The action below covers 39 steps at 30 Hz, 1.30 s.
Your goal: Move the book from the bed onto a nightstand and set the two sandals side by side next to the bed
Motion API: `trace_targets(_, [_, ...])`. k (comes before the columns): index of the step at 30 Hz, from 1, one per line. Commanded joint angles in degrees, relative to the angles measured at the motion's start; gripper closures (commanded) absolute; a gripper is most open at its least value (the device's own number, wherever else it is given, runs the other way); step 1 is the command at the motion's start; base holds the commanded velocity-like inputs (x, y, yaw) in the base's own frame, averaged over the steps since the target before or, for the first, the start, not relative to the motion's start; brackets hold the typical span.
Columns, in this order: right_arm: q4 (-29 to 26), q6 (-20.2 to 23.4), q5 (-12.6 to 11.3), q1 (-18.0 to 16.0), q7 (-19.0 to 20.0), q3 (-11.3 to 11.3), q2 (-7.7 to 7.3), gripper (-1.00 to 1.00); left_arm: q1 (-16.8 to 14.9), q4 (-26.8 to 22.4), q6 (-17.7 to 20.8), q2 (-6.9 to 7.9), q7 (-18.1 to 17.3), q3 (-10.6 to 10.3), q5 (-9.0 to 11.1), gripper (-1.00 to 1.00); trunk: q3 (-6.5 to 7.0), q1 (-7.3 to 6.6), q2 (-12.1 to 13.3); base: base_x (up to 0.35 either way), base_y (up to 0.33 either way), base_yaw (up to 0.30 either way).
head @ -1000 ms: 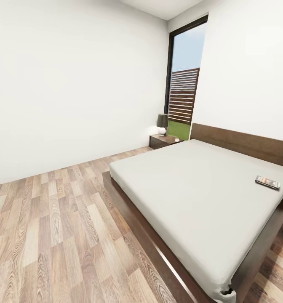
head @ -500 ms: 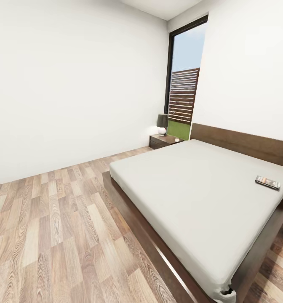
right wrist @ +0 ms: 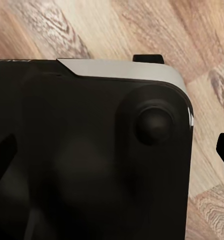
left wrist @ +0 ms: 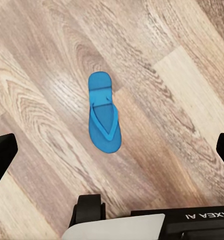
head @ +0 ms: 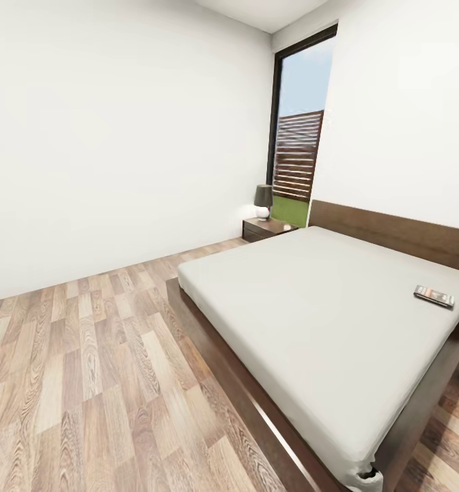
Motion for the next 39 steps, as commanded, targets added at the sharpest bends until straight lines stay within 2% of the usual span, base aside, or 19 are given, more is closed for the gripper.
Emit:
trace_targets(1, [-0.15, -0.02, -0.01, -0.01, -0.06, -0.01, 0.02, -1.0, -0.02, -0.03, 0.05, 0.0, -0.09, -0.1, 0.0, -1.0, -0.05, 0.0, -0.03, 0.0, 0.0, 0.0])
trace_targets(21, [-0.73, -0.13, -0.01, -0.01, 0.0, -0.07, -0.61, -1.0, -0.02, -0.03, 0.01, -0.04, 0.03, -0.18, -0.01, -1.0, -0.05, 0.0, -0.03, 0.0, 0.0, 0.0])
trace_targets(32, [-0.51, -3.31, -0.14, 0.01, -0.05, -0.38, -2.99, -1.0, -0.02, -0.09, -0.02, -0.04, 0.07, -0.18, -0.01, -1.0, -0.05, 0.0, -0.03, 0.0, 0.0, 0.0])
trace_targets(35, [-0.45, -3.8, -0.16, 0.0, -0.05, -1.11, -3.69, -1.0, -0.02, -0.1, -0.03, -0.04, 0.09, -0.18, 0.03, -1.0, -0.05, 0.0, -0.03, 0.0, 0.0, 0.0])
trace_targets(39, [-0.38, -4.23, -0.14, 0.01, -0.04, -3.21, -4.77, -1.0, -0.02, -0.11, -0.03, -0.04, 0.11, -0.19, 0.05, -1.0, -0.05, 0.0, -0.03, 0.0, 0.0, 0.0])
